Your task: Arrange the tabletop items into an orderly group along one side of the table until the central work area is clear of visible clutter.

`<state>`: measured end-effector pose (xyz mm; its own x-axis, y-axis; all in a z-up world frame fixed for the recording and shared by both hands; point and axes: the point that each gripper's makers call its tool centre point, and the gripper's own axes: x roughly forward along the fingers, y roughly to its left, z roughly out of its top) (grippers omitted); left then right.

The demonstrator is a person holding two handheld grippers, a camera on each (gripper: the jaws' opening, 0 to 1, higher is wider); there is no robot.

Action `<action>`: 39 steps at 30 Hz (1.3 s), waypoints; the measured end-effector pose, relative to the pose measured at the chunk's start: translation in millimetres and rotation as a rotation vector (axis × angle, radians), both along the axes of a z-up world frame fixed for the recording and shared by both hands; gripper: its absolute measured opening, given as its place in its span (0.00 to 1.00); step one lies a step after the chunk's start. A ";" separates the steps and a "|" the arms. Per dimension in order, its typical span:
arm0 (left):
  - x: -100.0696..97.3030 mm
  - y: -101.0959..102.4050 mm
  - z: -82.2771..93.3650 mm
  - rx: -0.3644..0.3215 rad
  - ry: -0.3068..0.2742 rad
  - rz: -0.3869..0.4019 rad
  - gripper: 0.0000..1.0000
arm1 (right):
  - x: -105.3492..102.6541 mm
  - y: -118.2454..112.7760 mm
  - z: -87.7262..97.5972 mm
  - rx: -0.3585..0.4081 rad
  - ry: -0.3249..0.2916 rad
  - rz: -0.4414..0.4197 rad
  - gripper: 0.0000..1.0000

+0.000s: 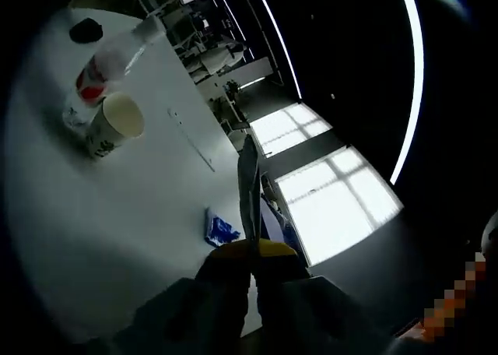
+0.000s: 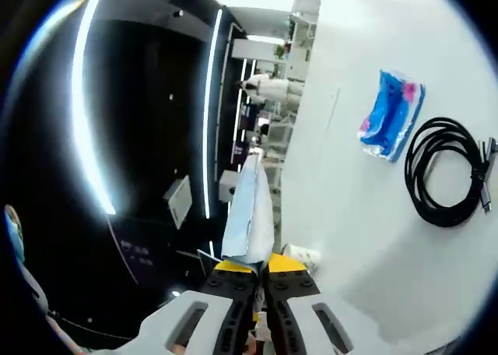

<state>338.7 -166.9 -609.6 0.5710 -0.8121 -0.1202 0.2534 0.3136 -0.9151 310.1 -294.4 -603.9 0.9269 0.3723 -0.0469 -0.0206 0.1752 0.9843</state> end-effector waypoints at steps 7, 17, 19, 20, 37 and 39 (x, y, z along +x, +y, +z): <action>20.9 -2.6 -30.3 0.040 0.084 -0.002 0.00 | 24.7 -3.0 -36.5 -0.094 0.073 0.021 0.00; 58.0 -5.6 -72.7 0.025 0.250 0.115 0.00 | 59.9 -10.9 -84.8 -0.041 0.224 -0.065 0.00; 61.8 -6.8 -79.5 0.064 0.250 0.121 0.00 | 65.2 -11.4 -94.9 -0.107 0.240 -0.048 0.00; 62.9 -6.3 -83.3 0.076 0.261 0.124 0.00 | 66.4 -10.8 -98.6 -0.137 0.249 -0.032 0.00; 93.3 -4.2 -121.3 0.120 0.382 0.200 0.01 | 89.4 -13.6 -128.7 -0.125 0.353 -0.082 0.00; 94.2 -4.0 -123.6 0.120 0.393 0.212 0.01 | 93.5 -14.5 -130.3 -0.111 0.361 -0.099 0.00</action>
<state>432.9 -170.9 -733.3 0.6154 -0.6493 -0.4469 -0.1868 0.4307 -0.8830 403.6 -308.9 -734.3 0.8743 0.2566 -0.4119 0.3463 0.2648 0.9000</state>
